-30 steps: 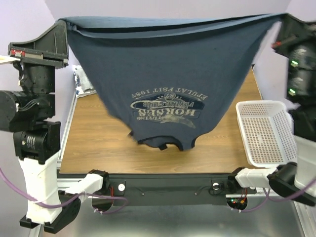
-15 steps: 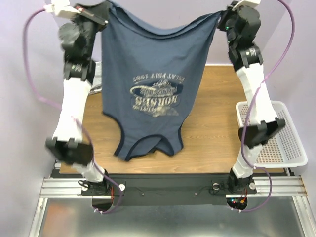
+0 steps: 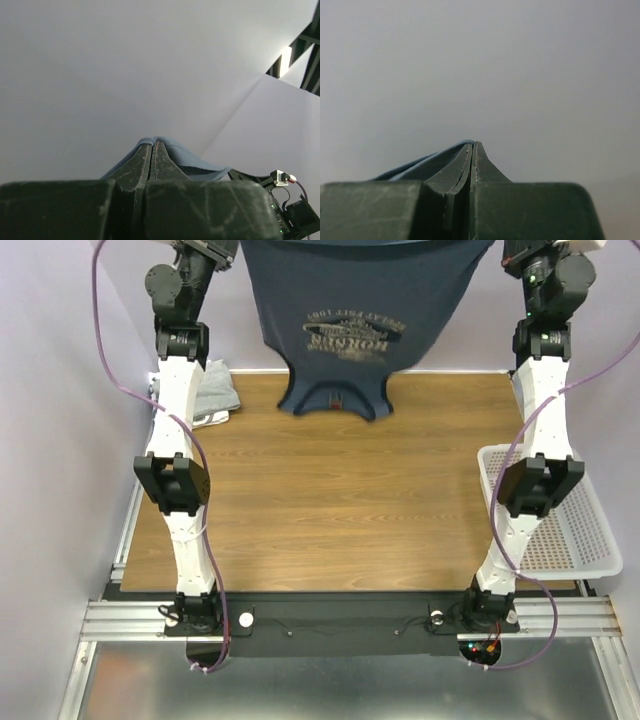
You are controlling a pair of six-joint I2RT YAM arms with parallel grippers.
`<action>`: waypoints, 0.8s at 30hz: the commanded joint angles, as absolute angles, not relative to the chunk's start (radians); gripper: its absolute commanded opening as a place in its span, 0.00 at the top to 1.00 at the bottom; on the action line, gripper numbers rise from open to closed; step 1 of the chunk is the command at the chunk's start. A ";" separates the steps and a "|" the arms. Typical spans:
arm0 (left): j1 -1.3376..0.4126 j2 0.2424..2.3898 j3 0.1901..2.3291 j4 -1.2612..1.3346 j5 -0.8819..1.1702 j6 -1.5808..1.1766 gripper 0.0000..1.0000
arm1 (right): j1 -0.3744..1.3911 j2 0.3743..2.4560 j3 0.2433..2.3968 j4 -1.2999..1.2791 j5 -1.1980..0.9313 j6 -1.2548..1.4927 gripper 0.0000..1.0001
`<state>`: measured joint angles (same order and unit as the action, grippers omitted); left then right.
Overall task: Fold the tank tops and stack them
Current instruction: Flatten the tank top out
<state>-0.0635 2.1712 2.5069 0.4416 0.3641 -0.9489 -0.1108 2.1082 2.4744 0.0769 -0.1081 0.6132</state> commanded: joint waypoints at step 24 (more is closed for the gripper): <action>-0.034 1.290 0.754 0.887 0.353 -1.109 1.00 | -0.127 1.298 0.895 0.306 -0.336 0.768 0.99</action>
<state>-0.0307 1.4609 0.8574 0.8330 0.3859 -1.1019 -0.1184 1.4090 0.9852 0.3294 -0.2760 0.7170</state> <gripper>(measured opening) 0.029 0.012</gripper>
